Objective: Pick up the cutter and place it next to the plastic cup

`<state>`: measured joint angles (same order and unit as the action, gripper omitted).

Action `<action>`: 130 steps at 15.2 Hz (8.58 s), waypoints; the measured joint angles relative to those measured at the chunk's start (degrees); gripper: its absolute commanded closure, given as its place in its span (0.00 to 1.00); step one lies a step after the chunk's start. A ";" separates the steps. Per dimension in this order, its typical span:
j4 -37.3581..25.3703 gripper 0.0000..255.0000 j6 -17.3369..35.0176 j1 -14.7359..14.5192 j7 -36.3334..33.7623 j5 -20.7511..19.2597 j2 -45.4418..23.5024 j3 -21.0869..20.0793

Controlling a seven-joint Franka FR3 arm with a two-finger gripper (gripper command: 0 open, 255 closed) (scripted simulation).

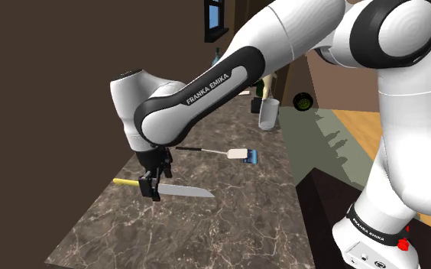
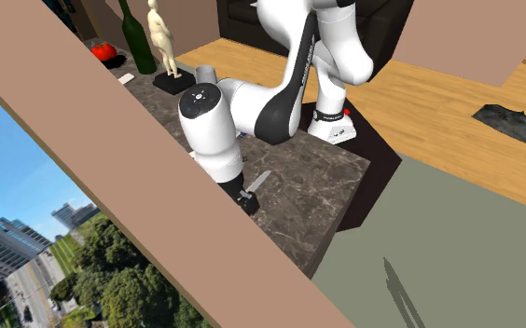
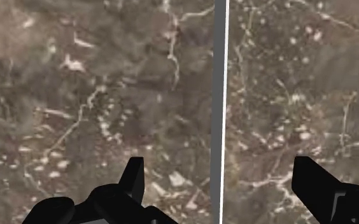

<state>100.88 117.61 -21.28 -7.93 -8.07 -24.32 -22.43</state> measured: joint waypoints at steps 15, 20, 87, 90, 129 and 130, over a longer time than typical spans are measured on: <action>0.41 1.00 0.68 0.01 -0.01 -0.12 -0.23 0.07; 0.19 1.00 -0.11 0.15 0.15 0.13 0.35 -0.03; 22.50 1.00 -21.82 17.94 38.45 8.34 46.26 17.37; 24.86 1.00 -21.11 19.62 42.69 6.82 48.01 20.43; 46.45 1.00 9.48 20.28 42.86 5.70 39.03 21.29; 46.60 1.00 9.78 20.27 42.82 5.69 38.87 21.27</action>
<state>147.48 127.39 -1.01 34.90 -2.38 14.55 -1.16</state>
